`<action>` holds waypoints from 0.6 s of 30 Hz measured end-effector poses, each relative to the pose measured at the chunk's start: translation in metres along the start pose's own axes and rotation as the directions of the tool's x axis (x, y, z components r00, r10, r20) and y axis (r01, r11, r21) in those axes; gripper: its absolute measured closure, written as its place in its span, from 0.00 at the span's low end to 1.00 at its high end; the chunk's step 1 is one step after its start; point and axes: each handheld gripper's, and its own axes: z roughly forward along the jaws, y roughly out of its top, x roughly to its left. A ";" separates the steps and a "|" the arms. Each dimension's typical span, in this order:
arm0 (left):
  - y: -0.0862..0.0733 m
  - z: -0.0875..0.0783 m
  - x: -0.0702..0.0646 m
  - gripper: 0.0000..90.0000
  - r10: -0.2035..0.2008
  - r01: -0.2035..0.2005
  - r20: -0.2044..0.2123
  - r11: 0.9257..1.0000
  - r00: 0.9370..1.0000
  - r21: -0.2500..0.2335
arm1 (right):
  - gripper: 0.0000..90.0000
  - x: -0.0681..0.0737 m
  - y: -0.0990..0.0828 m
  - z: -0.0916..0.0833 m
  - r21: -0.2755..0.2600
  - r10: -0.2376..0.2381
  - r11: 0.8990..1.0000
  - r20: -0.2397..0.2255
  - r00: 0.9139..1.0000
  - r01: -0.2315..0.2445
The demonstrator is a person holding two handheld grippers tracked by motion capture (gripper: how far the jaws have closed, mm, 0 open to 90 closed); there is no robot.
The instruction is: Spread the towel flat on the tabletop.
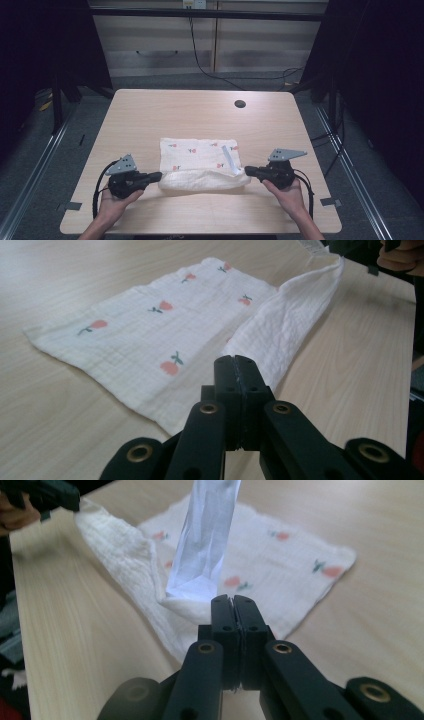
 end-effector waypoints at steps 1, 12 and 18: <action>-0.003 -0.001 -0.001 1.00 0.002 -0.002 -0.002 1.000 1.000 0.003 | 0.99 0.002 -0.003 0.000 0.007 -0.001 1.000 -0.003 1.000 0.001; -0.021 0.001 -0.014 0.99 0.006 -0.007 0.019 0.997 1.000 0.071 | 0.93 0.023 -0.035 0.000 0.091 -0.016 0.996 -0.038 0.999 0.019; -0.023 0.000 -0.014 0.96 -0.012 0.010 0.028 0.998 1.000 0.067 | 0.87 0.025 -0.045 -0.004 0.104 0.007 0.995 -0.061 0.998 -0.001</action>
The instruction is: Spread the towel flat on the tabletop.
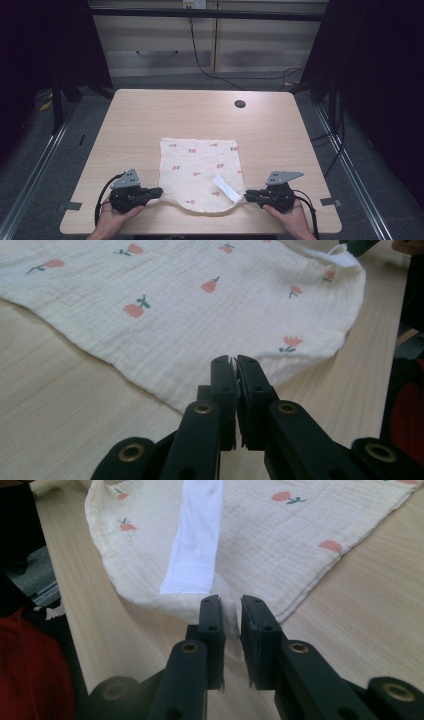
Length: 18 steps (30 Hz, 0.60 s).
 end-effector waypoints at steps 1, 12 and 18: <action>0.001 -0.002 0.000 0.95 -0.010 0.010 0.005 1.000 1.000 -0.015 | 0.86 0.001 -0.001 -0.001 -0.008 0.001 1.000 0.000 1.000 -0.001; 0.014 0.001 0.025 0.83 -0.068 0.066 -0.041 0.997 0.997 -0.040 | 0.81 -0.004 0.010 -0.014 -0.086 0.000 0.996 0.018 1.000 0.002; 0.033 0.019 0.045 0.83 -0.094 0.092 -0.047 0.995 0.995 -0.034 | 0.81 -0.021 0.039 0.007 -0.072 -0.035 0.997 0.041 0.999 0.038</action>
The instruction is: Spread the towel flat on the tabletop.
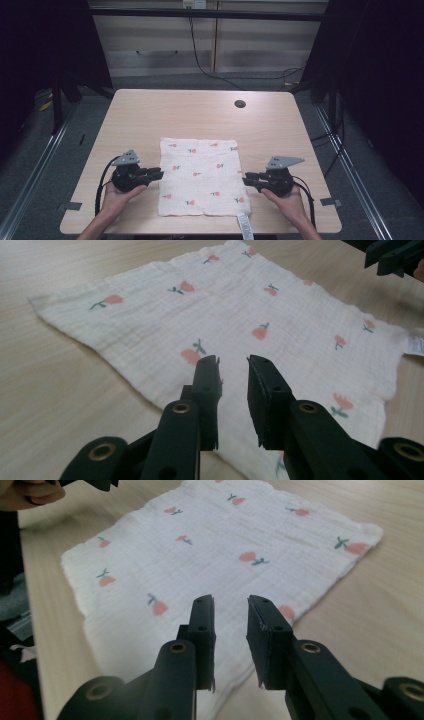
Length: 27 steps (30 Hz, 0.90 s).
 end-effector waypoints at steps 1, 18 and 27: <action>0.003 0.004 0.003 0.83 -0.005 0.005 -0.003 1.000 1.000 0.001 | 0.81 -0.002 0.005 0.006 0.003 -0.005 1.000 0.005 1.000 0.005; 0.003 0.056 0.010 0.82 0.026 -0.024 -0.013 0.991 1.000 0.132 | 0.82 -0.030 0.023 0.084 0.136 -0.005 0.991 0.035 0.999 0.000; -0.001 0.058 0.011 0.79 0.034 -0.034 0.004 0.993 0.999 0.114 | 0.81 -0.032 0.017 0.076 0.153 0.024 0.988 0.016 1.000 -0.027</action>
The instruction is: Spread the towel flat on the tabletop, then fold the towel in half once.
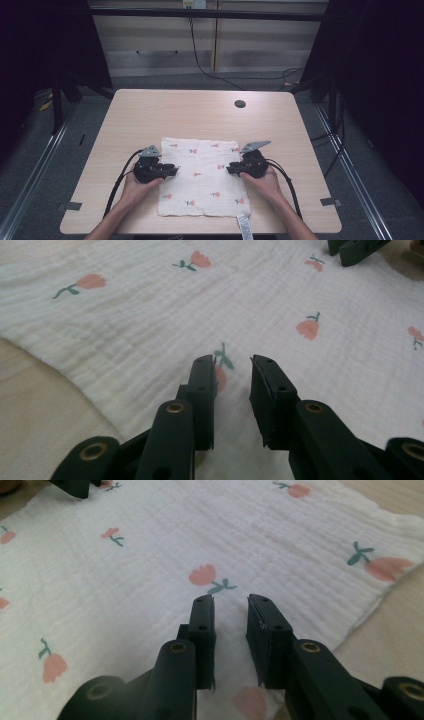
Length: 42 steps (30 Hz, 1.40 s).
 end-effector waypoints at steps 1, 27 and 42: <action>0.000 0.000 -0.001 0.78 0.004 -0.004 -0.001 1.000 1.000 0.002 | 0.81 0.001 -0.002 -0.002 0.003 -0.003 1.000 0.006 1.000 0.003; -0.012 -0.014 -0.028 0.73 0.038 -0.041 0.056 0.998 0.998 0.056 | 0.63 0.023 -0.019 -0.020 -0.012 -0.033 0.999 -0.020 0.999 0.033; -0.006 -0.016 -0.016 0.69 0.022 -0.023 0.006 1.000 1.000 0.002 | 0.69 -0.023 0.009 -0.019 -0.083 0.021 0.996 0.079 0.997 -0.015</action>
